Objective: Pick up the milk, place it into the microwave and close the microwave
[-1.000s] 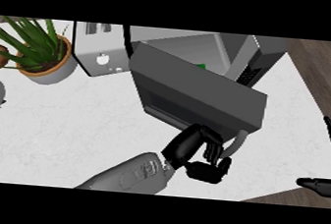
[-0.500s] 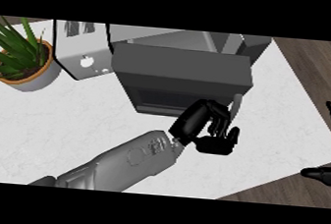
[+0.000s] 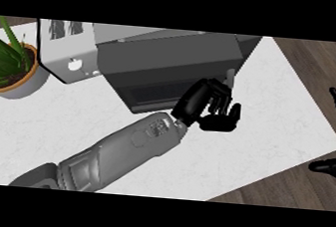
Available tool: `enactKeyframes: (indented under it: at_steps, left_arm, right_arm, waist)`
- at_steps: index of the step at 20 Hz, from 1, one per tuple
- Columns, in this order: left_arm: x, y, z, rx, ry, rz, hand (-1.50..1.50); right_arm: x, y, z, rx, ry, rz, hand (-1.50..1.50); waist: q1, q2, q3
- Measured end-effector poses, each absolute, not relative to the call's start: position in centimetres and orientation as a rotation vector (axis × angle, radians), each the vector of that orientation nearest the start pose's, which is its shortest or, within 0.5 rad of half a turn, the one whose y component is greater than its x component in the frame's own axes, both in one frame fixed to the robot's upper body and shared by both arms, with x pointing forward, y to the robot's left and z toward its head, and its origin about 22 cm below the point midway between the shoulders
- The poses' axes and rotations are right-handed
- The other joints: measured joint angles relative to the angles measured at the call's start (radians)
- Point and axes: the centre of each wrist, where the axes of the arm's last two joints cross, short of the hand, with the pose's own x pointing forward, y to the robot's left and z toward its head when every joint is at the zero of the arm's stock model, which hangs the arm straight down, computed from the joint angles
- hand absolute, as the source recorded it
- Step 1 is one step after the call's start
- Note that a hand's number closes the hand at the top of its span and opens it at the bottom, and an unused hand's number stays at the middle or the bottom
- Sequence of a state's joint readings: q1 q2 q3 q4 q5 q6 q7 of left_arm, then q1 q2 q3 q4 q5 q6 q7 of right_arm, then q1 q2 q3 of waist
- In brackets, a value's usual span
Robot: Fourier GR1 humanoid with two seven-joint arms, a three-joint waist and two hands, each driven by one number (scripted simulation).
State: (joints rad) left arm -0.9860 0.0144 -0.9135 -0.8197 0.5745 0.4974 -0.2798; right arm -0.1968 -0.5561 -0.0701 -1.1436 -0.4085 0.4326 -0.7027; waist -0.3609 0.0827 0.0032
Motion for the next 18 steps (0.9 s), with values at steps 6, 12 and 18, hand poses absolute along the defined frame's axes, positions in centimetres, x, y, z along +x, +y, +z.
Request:
enactKeyframes:
  at_steps: [6, 12, 18]
  left_arm:
    - [35.4, -0.3, 6.0, -0.160, -1.797, -0.569, 1.50]
    - [36.3, 0.1, 6.4, -0.119, -1.794, -0.524, 1.50]
    - [36.3, 0.2, 6.3, -0.104, -1.791, -0.496, 1.50]
  right_arm:
    - [29.3, -38.8, 4.2, 0.311, -2.084, 0.260, -1.50]
    - [30.1, -37.6, 5.6, 0.408, -2.053, 0.338, -1.50]
    - [31.1, -35.9, 8.4, 0.503, -2.040, 0.514, 1.50]
  waist:
    - [-0.027, 0.012, 0.001]
    - [-0.045, 0.018, 0.002]
    - [-0.053, 0.015, 0.001]
